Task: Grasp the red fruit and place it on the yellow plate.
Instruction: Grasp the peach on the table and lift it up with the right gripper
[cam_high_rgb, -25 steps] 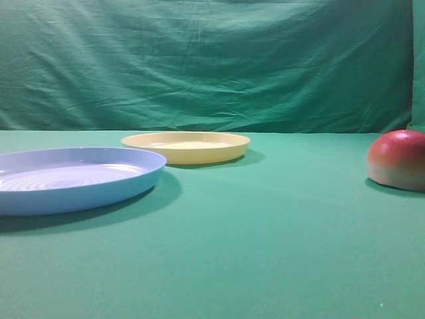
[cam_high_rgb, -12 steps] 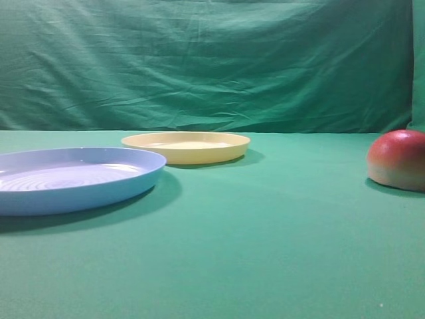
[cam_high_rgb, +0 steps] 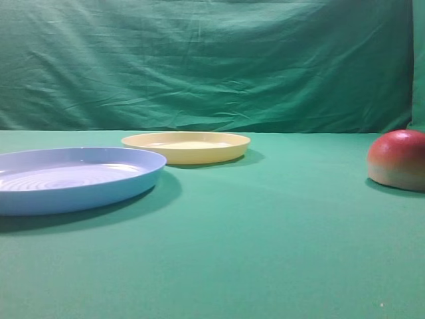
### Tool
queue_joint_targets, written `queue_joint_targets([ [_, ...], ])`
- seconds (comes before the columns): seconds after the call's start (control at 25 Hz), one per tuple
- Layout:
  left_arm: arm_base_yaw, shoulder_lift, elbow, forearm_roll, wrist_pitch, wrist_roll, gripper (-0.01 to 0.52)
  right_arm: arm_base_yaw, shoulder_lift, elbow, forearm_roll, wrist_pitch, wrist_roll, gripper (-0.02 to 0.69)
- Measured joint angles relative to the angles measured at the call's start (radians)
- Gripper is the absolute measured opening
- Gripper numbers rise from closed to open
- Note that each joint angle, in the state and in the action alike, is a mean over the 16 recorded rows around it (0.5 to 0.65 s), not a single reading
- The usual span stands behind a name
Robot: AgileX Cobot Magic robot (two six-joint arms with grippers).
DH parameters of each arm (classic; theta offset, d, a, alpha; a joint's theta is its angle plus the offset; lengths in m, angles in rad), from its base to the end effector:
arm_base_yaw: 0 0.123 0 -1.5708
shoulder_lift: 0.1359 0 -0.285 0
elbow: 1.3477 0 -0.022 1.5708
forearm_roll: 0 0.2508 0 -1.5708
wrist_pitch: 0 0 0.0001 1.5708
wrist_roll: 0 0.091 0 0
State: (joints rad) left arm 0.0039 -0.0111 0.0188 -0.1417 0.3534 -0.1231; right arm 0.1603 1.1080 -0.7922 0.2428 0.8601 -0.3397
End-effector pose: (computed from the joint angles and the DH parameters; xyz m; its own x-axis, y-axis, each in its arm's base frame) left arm 0.0530 -0.0043 0.1759 -0.2696 -0.2541 -0.9288 -0.0259 0.9661 -0.2568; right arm 0.1951 0.0484 0.2788 -0.8105 -0.3089 -0.4976 -0.3937 0.9164 0.0725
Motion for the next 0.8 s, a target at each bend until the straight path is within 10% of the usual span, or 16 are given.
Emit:
queue_joint_targets([
  [0.2, 0.000, 0.000, 0.000, 0.000, 0.000, 0.000, 0.157, 0.108, 0.120, -0.057, -0.121, -0.036, 0.101, 0.079],
  [0.8, 0.000, 0.000, 0.000, 0.000, 0.000, 0.000, 0.157, 0.174, 0.423, -0.112, -0.259, -0.201, 0.212, 0.620],
])
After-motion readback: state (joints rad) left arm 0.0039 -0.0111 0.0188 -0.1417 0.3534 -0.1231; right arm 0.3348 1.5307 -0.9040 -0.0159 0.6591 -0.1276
